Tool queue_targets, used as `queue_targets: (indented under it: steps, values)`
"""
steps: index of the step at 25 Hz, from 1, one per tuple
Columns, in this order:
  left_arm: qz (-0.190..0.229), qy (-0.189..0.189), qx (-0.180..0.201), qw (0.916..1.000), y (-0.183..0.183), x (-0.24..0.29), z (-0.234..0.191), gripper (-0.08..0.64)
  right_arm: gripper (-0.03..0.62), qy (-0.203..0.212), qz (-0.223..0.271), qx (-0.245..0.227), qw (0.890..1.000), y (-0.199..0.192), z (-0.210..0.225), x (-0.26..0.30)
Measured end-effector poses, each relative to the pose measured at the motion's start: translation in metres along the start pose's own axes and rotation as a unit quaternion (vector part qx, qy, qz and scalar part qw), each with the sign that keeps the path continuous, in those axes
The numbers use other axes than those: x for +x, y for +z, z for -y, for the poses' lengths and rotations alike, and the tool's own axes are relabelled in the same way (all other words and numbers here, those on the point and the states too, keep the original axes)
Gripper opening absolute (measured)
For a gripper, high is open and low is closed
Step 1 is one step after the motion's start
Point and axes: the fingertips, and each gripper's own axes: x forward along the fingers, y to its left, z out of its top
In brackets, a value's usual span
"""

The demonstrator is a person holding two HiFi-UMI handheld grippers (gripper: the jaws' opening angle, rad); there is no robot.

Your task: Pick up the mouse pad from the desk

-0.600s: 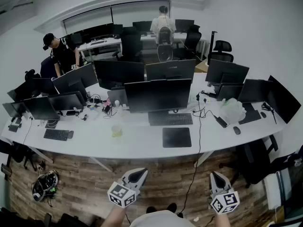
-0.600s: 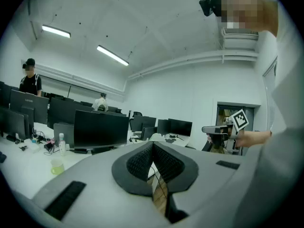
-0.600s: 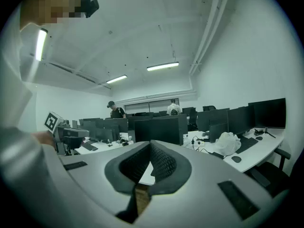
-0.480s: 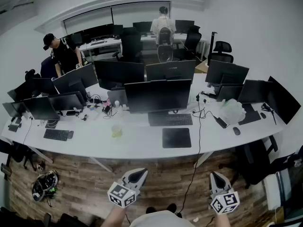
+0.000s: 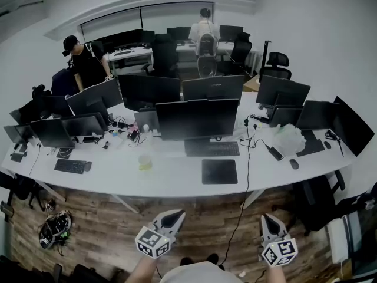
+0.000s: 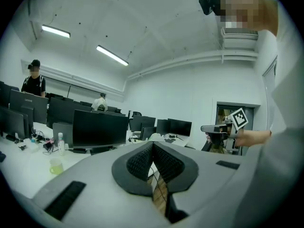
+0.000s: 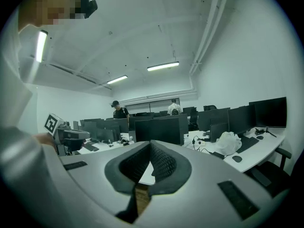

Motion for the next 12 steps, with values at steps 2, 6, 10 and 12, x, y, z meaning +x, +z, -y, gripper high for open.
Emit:
queue_targets:
  steps: [2, 6, 10, 12]
  values:
    - [-0.002, 0.000, 0.001, 1.0000, -0.001, 0.002, 0.002, 0.017, 0.011, -0.004, -0.001, 0.003, 1.000, -0.001, 0.004, 0.000]
    - [-0.007, 0.002, 0.002, 1.0000, -0.004, 0.008, 0.006, 0.030, 0.011, -0.008, 0.001, 0.006, 1.000, -0.001, 0.011, 0.000]
    - [-0.009, 0.008, 0.001, 0.9999, -0.003, 0.010, 0.007, 0.057, 0.011, -0.005, 0.001, 0.010, 1.000, 0.001, 0.015, 0.002]
    - [-0.010, 0.012, 0.001, 0.9999, -0.003, 0.012, 0.007, 0.079, 0.011, -0.001, 0.002, 0.011, 1.000, 0.001, 0.017, 0.003]
